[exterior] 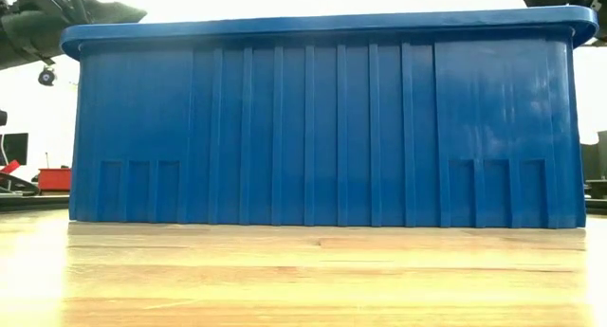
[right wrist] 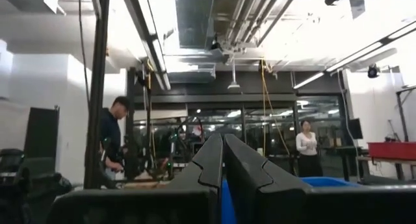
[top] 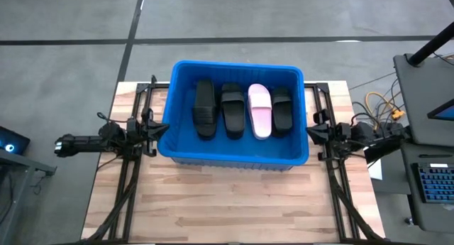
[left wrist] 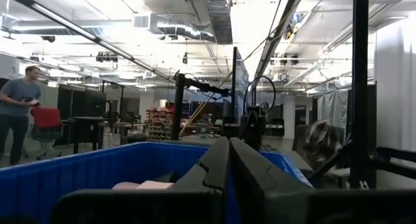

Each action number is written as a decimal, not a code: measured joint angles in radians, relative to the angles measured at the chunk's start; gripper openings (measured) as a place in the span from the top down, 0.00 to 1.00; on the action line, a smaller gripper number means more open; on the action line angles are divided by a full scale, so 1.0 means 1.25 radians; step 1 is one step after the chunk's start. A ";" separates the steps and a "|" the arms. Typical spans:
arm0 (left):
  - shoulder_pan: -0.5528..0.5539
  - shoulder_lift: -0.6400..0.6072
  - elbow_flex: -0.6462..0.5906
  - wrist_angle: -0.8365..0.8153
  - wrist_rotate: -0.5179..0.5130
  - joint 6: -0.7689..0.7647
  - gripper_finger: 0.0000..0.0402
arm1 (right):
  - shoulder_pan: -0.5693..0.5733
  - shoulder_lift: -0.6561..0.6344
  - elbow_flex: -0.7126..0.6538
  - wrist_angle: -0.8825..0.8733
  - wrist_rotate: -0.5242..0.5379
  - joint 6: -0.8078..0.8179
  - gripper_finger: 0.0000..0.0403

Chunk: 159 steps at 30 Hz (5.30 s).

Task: Pick and place slides into bin
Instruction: Return to Home Position

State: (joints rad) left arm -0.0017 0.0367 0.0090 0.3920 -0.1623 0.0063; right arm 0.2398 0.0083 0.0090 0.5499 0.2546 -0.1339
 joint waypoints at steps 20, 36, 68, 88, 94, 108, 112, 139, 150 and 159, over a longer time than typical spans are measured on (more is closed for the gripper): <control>0.000 0.001 0.000 -0.005 0.001 0.000 1.00 | 0.000 0.001 0.000 -0.090 0.002 0.072 0.98; 0.000 0.000 0.000 -0.006 0.001 0.000 1.00 | -0.067 0.001 0.000 -0.101 0.035 0.069 0.98; 0.000 0.002 0.000 -0.006 0.001 0.000 1.00 | -0.088 0.001 0.001 -0.163 0.007 0.191 0.98; 0.000 0.002 -0.001 -0.006 0.001 0.001 1.00 | -0.088 0.001 0.001 -0.163 0.007 0.190 0.98; 0.000 0.002 -0.001 -0.006 0.001 0.000 1.00 | -0.088 0.001 0.001 -0.163 0.007 0.189 0.98; 0.000 0.002 -0.001 -0.006 0.001 0.001 1.00 | -0.088 0.001 0.001 -0.163 0.007 0.189 0.98; 0.000 0.002 -0.001 -0.006 0.001 0.001 1.00 | -0.088 0.001 0.001 -0.163 0.007 0.189 0.98; 0.000 0.002 -0.001 -0.006 0.001 0.001 1.00 | -0.088 0.001 0.001 -0.163 0.007 0.189 0.98; 0.000 0.002 -0.001 -0.006 0.001 0.001 1.00 | -0.088 0.001 0.001 -0.163 0.006 0.190 0.98; 0.000 0.002 -0.001 -0.007 0.001 0.001 1.00 | -0.088 0.001 0.001 -0.163 0.007 0.190 0.98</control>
State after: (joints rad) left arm -0.0017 0.0395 0.0082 0.3836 -0.1612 0.0071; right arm 0.1303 0.0100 0.0101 0.3458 0.2630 0.1032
